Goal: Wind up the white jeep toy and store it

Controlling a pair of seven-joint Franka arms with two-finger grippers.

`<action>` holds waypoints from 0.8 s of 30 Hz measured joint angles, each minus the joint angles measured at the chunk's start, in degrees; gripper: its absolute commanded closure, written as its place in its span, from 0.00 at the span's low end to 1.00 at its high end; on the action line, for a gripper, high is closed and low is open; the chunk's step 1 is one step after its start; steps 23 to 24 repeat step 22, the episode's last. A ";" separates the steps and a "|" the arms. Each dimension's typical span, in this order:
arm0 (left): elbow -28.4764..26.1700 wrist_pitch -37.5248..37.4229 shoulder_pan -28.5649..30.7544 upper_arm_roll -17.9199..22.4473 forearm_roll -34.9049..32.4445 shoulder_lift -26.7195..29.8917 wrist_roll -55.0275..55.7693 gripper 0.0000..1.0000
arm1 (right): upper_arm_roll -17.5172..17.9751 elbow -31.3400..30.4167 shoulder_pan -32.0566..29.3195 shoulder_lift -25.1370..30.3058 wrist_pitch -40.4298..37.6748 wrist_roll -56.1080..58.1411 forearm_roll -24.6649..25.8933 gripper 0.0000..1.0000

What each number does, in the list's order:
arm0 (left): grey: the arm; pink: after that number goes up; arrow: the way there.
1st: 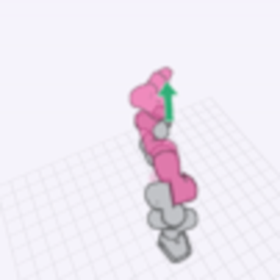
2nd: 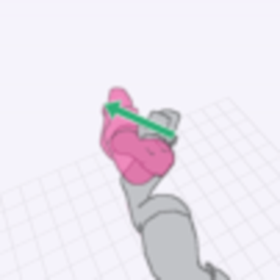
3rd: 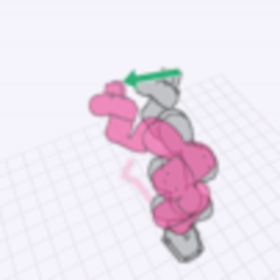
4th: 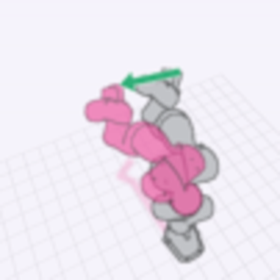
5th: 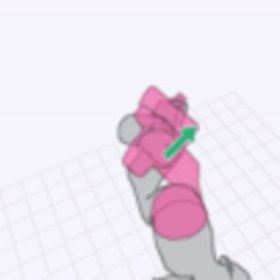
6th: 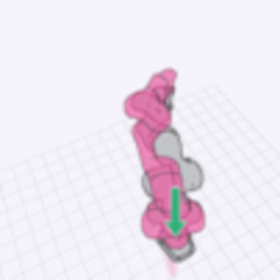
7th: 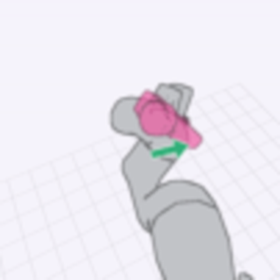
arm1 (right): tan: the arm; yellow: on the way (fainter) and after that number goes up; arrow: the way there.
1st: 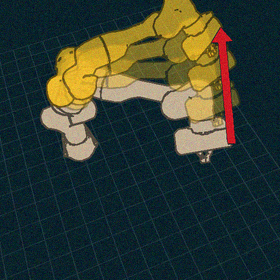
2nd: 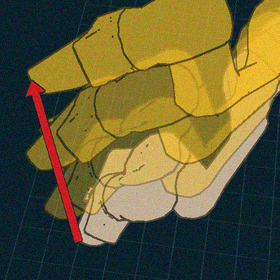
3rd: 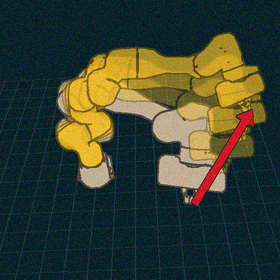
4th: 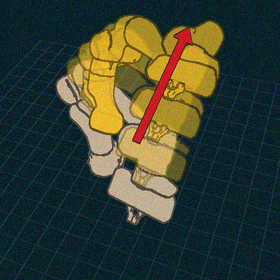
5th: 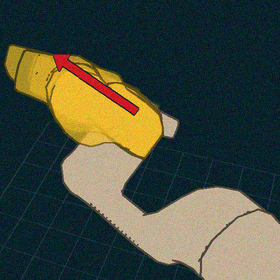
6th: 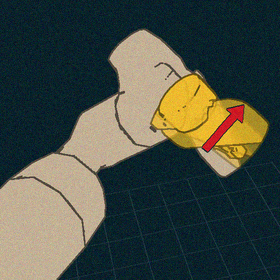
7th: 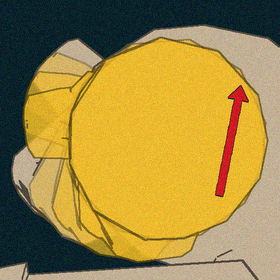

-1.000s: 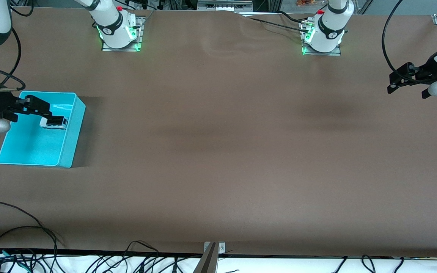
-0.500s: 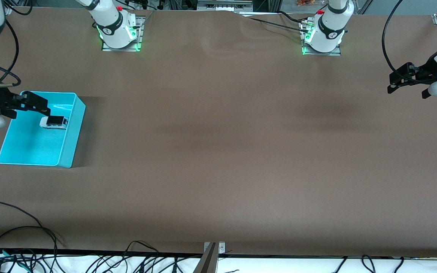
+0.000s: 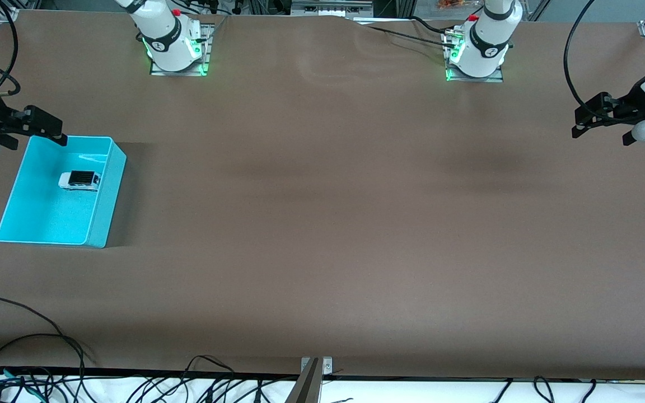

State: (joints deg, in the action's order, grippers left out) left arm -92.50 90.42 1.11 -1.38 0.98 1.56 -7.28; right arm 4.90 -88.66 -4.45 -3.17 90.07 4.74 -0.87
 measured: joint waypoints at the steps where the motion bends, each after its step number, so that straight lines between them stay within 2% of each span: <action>1: 0.00 0.00 0.00 0.00 0.00 0.00 0.00 0.00 | 0.08 -0.07 0.00 0.03 0.13 0.00 0.00 0.00; 24: 0.00 0.00 0.00 0.00 0.00 0.00 0.00 0.00 | 0.38 -1.14 -0.05 -0.24 0.76 0.02 0.04 0.00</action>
